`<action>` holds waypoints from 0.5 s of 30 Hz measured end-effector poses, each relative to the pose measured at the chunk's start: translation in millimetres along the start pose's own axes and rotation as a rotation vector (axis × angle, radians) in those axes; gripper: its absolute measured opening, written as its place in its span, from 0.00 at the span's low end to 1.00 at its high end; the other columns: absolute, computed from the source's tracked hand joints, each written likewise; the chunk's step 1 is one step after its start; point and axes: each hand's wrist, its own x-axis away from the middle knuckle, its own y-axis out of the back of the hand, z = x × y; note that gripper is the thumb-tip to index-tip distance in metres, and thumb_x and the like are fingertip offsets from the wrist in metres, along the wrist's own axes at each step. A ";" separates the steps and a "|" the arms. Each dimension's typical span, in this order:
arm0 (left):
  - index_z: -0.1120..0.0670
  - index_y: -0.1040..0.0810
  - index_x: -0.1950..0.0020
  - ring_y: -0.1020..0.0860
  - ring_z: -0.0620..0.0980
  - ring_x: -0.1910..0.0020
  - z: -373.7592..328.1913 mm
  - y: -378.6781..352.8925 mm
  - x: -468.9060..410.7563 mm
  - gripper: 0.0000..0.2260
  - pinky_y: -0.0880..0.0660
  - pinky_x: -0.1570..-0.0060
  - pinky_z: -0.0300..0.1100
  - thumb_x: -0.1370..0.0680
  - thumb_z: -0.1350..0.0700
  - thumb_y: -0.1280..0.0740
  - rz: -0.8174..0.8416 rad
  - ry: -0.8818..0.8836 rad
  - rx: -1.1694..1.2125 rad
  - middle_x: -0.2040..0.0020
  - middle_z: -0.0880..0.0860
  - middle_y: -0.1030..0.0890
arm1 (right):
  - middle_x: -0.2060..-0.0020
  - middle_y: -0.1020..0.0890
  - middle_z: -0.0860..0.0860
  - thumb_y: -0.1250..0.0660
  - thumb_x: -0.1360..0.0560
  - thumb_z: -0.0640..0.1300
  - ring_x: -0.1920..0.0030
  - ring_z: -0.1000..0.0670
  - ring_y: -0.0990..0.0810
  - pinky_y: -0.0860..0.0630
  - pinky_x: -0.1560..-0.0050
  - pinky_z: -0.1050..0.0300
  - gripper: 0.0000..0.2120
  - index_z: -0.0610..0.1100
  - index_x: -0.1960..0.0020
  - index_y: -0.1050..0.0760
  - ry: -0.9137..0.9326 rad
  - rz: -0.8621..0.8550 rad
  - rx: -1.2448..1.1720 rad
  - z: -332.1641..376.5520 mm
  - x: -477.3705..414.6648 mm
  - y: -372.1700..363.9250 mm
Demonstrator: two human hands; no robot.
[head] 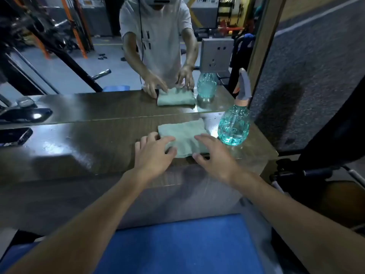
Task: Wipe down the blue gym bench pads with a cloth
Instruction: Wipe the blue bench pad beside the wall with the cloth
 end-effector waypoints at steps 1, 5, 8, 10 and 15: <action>0.39 0.25 0.32 0.35 0.53 0.32 2.4 2.7 0.8 0.17 0.45 0.37 0.49 0.20 0.42 0.39 0.012 -0.027 -0.064 0.30 0.50 0.28 | 0.29 0.28 0.48 0.31 0.22 0.48 0.29 0.47 0.32 0.37 0.28 0.53 0.26 0.46 0.26 0.32 -0.023 0.003 0.076 0.8 -2.5 -3.5; 0.45 0.18 0.43 0.30 0.48 0.38 7.9 4.9 6.7 0.11 0.50 0.52 0.44 0.22 0.46 0.36 -0.080 -0.165 -0.063 0.41 0.46 0.21 | 0.30 0.30 0.50 0.33 0.22 0.53 0.30 0.47 0.35 0.42 0.29 0.48 0.29 0.51 0.23 0.38 -0.018 0.016 0.312 13.6 -0.8 -6.5; 0.51 0.16 0.46 0.27 0.50 0.40 2.7 9.9 20.4 0.10 0.48 0.51 0.42 0.22 0.50 0.34 -0.056 -0.195 0.034 0.44 0.50 0.19 | 0.34 0.31 0.50 0.32 0.25 0.57 0.32 0.47 0.36 0.43 0.35 0.48 0.32 0.52 0.24 0.37 0.062 0.076 0.447 16.1 11.2 -8.4; 0.54 0.16 0.46 0.24 0.49 0.43 -3.2 16.1 32.5 0.12 0.41 0.46 0.40 0.23 0.51 0.34 -0.020 -0.133 0.232 0.46 0.50 0.18 | 0.39 0.29 0.48 0.33 0.26 0.55 0.36 0.45 0.34 0.41 0.39 0.48 0.27 0.50 0.29 0.30 0.149 0.079 0.546 15.8 20.6 -5.7; 0.49 0.16 0.52 0.22 0.40 0.57 -22.1 40.2 70.0 0.10 0.28 0.54 0.39 0.27 0.50 0.36 0.164 -0.154 0.634 0.53 0.48 0.18 | 0.54 0.20 0.47 0.40 0.29 0.47 0.51 0.45 0.22 0.29 0.49 0.52 0.14 0.41 0.52 0.20 0.230 -0.131 0.152 15.4 57.4 19.7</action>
